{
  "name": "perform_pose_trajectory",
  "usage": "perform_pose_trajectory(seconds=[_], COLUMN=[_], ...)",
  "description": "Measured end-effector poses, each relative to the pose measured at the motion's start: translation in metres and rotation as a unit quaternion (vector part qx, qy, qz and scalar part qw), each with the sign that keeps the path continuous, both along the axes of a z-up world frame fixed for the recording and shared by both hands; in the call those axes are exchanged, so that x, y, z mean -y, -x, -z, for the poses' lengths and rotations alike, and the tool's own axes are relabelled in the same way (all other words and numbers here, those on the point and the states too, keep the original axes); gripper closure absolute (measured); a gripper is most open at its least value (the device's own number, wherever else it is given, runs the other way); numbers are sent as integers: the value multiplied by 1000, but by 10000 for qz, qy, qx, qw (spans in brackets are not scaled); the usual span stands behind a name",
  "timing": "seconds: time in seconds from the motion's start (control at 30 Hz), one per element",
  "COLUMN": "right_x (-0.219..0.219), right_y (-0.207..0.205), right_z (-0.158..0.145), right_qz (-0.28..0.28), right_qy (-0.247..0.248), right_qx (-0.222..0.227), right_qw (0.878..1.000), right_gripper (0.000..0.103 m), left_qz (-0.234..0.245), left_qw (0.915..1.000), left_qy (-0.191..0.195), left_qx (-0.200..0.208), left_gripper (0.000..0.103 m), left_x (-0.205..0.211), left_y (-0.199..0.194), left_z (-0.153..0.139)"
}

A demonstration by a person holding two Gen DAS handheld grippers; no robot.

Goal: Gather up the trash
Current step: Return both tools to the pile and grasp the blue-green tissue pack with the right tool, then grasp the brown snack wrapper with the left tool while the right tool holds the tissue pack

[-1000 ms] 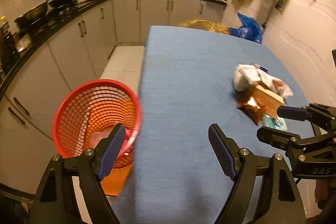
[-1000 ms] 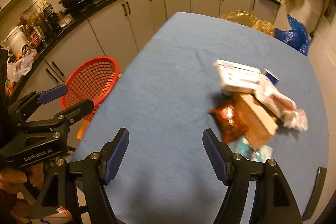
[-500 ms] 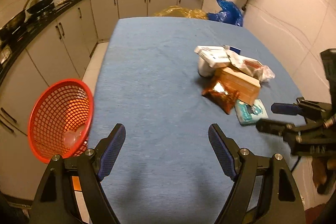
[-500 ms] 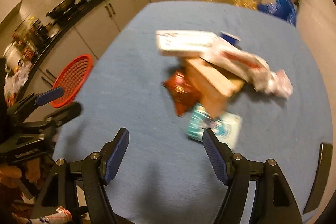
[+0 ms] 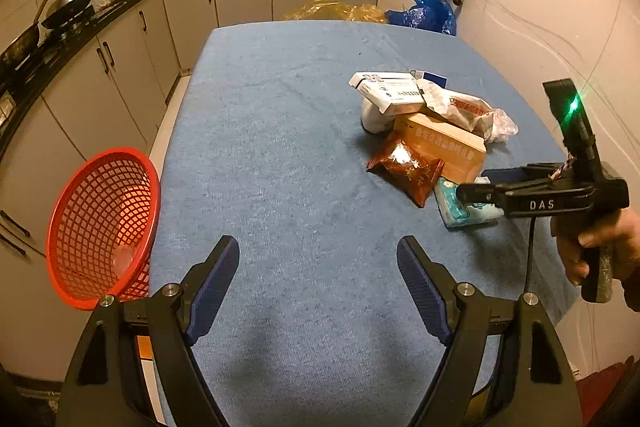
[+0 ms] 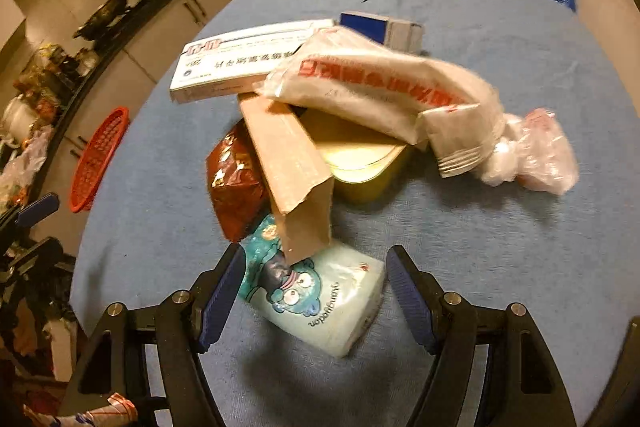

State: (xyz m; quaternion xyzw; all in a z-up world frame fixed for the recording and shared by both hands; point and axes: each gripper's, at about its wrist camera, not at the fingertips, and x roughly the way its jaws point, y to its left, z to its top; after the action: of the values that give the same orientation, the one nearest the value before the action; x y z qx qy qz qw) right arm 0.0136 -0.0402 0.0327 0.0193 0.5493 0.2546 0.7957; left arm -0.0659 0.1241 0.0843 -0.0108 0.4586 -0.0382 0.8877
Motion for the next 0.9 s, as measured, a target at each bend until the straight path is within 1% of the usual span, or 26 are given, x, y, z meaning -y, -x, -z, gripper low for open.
perform_pose_trajectory(seconds=[0.07, 0.13, 0.23, 0.3, 0.37, 0.5, 0.57, 0.6, 0.63, 0.67, 0.7, 0.73, 0.83, 0.9], right_x=[-5, -15, -25, -30, -32, -48, -60, -65, -65, -68, -67, -64, -55, -43], right_y=[7, 17, 38, 48, 52, 46, 42, 43, 46, 49, 50, 51, 59, 67], right_z=[1, 0, 0, -1, -1, -1, -1, -1, -1, -2, -3, -4, -7, -10], right_qz=[-173, -453, -793, -909, -842, -892, -1019, -1047, -1074, -1115, -1123, -1088, -955, -818], right_qy=[9, -20, -216, -280, -138, 375, 427, 480, 549, 628, 598, 515, 480, 353], right_qx=[-8, -108, -348, -382, -274, 59, 111, 152, 204, 246, 200, 100, 22, -29], right_qw=[9998, 9989, 9960, 9947, 9960, 9953, 9938, 9932, 9925, 9915, 9917, 9927, 9943, 9960], right_gripper=[24, 23, 23, 23, 23, 23, 23, 25, 35, 43, 52, 59, 64, 64], left_qz=[-5, -11, 14, 46, 63, 104, 157, 188, 215, 243, 274, 292, 333, 338], left_qw=[10000, 10000, 10000, 9999, 9999, 9996, 9994, 9993, 9992, 9991, 9989, 9987, 9980, 9974], left_qy=[-5, 15, 34, 68, 104, 185, 231, 245, 248, 252, 270, 288, 388, 475], left_qx=[-25, -48, -82, -91, -98, -183, -212, -226, -240, -258, -280, -302, -378, -418], left_gripper=[23, 23, 23, 23, 23, 23, 23, 23, 23, 23, 23, 23, 23, 23], left_x=[0, 0, 0, -1, -1, 1, 3, 5, 7, 8, 10, 12, 18, 22], left_y=[-1, -3, -7, -10, -12, -19, -22, -23, -25, -27, -29, -31, -39, -44], left_z=[1, 2, 4, 4, 5, 8, 9, 9, 10, 10, 10, 11, 15, 17])
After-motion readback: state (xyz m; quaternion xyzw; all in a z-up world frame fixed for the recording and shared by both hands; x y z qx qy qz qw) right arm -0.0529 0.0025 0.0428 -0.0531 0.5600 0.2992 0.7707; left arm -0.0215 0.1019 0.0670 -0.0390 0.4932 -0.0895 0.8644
